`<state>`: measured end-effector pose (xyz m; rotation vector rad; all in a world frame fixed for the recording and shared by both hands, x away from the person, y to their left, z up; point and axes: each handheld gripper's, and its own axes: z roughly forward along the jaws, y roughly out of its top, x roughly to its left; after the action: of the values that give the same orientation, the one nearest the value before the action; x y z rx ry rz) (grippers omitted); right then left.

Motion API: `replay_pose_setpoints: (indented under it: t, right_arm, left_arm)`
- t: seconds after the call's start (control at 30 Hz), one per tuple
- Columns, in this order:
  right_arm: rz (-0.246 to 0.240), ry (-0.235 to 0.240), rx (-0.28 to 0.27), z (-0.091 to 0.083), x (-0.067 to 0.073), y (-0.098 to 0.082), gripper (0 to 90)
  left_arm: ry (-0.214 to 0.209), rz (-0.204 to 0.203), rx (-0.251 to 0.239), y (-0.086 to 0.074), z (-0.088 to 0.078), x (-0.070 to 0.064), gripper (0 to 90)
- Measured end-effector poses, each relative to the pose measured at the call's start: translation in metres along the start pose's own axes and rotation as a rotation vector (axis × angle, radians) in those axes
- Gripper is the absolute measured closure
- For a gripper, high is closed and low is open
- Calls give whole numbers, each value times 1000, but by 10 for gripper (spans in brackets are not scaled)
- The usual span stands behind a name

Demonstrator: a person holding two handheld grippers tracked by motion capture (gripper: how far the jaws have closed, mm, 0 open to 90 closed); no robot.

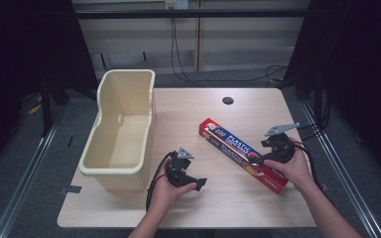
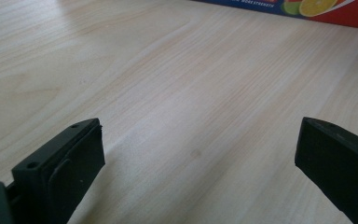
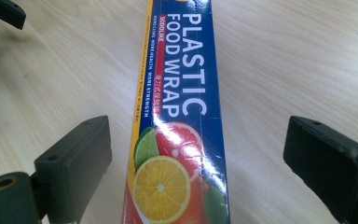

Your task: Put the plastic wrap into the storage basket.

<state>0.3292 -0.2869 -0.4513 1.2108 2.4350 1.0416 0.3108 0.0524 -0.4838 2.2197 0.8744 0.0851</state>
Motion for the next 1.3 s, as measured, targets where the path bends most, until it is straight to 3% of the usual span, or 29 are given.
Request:
replay_pose_setpoints:
  t: [0.1, 0.37, 0.53, 0.7, 0.73, 0.87, 1.0, 1.13, 1.3]
  right_arm:
    - [-13, -8, 9, 1, 1, 1, 84]
    - [-24, -12, 36, 9, 3, 2, 110]
    - [-33, -39, 63, 17, 2, 4, 137]
    - [-35, -42, 97, 25, 5, 5, 158]
    - [-58, -42, 106, 28, 6, 5, 179]
    - [-74, -63, 136, 30, 10, 5, 214]
    - [-87, -65, 179, 33, 13, 5, 256]
    - [-96, -32, 218, 39, 13, 6, 381]
    - [-94, -26, 221, 39, 13, 8, 404]
  left_arm:
    - [7, -14, 7, 1, 1, -1, 8]
    - [-30, -11, 3, 2, 1, -1, 6]
    - [-41, -22, -29, 4, 0, -1, 6]
    - [-30, -10, -18, 5, -2, -1, 6]
    - [-35, -1, -15, 5, -2, 0, 7]
    - [-36, -9, -28, 5, -1, -2, 12]
    - [-46, 8, -13, 5, -2, -1, 17]
    - [-46, 1, -17, 5, -3, -1, 26]
    - [-56, -4, -22, 6, -4, -2, 51]
